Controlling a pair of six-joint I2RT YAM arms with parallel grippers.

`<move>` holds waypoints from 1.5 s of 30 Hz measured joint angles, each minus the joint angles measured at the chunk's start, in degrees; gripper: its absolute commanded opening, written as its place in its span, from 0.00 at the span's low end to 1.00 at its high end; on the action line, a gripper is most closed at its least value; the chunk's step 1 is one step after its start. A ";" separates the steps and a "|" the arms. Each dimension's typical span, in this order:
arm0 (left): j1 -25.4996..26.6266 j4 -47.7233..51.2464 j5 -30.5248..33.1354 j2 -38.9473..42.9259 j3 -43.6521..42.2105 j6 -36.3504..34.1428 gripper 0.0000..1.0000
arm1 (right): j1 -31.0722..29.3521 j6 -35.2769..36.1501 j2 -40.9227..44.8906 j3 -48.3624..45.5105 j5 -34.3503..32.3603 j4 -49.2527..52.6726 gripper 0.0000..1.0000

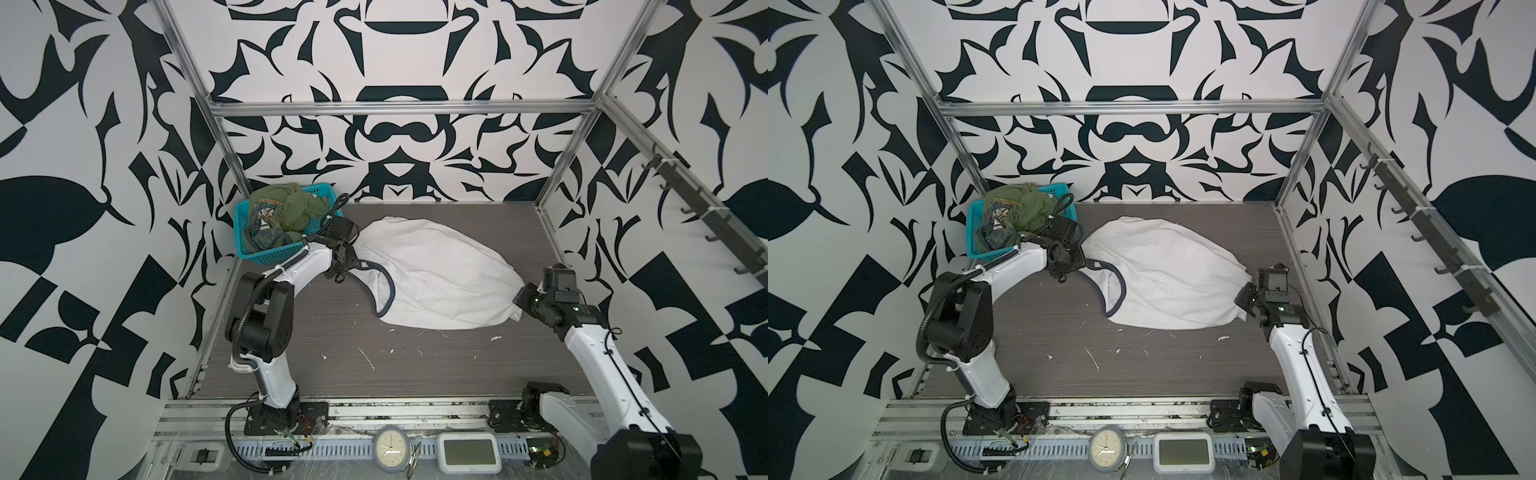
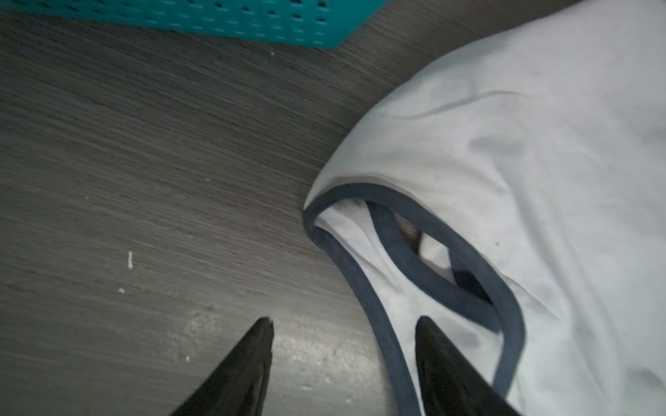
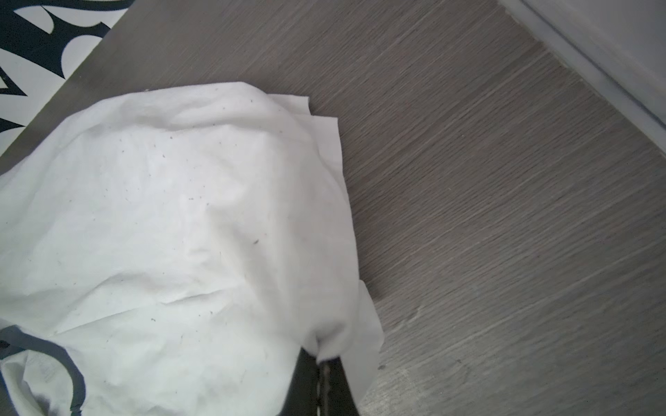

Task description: Fold and stack the tank tops

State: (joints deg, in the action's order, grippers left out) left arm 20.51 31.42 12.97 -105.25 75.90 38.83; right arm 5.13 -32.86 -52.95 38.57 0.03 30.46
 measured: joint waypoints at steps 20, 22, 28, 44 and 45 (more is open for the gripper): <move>-0.26 3.21 6.88 -11.41 6.40 -4.00 0.39 | 0.04 1.14 1.29 -0.02 -2.62 1.53 0.00; -0.26 3.32 7.02 -12.17 6.75 -4.20 0.36 | 0.04 1.14 1.29 0.00 -2.58 1.51 0.00; -0.33 2.89 7.43 -13.14 7.93 -4.72 0.24 | 0.04 1.14 1.29 0.00 -2.43 1.51 0.00; 0.31 -1.16 10.75 1.01 -1.60 -4.28 0.00 | 0.04 1.31 2.08 2.29 -5.07 4.48 0.00; 0.61 -1.33 11.50 4.35 -3.08 -4.04 0.00 | 0.07 1.38 2.45 2.93 -5.77 5.03 0.00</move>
State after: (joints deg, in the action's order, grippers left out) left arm 21.12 30.09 24.47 -100.90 72.82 34.79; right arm 5.19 -31.48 -50.50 41.50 -5.74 35.48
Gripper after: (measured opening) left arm 0.053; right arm 0.043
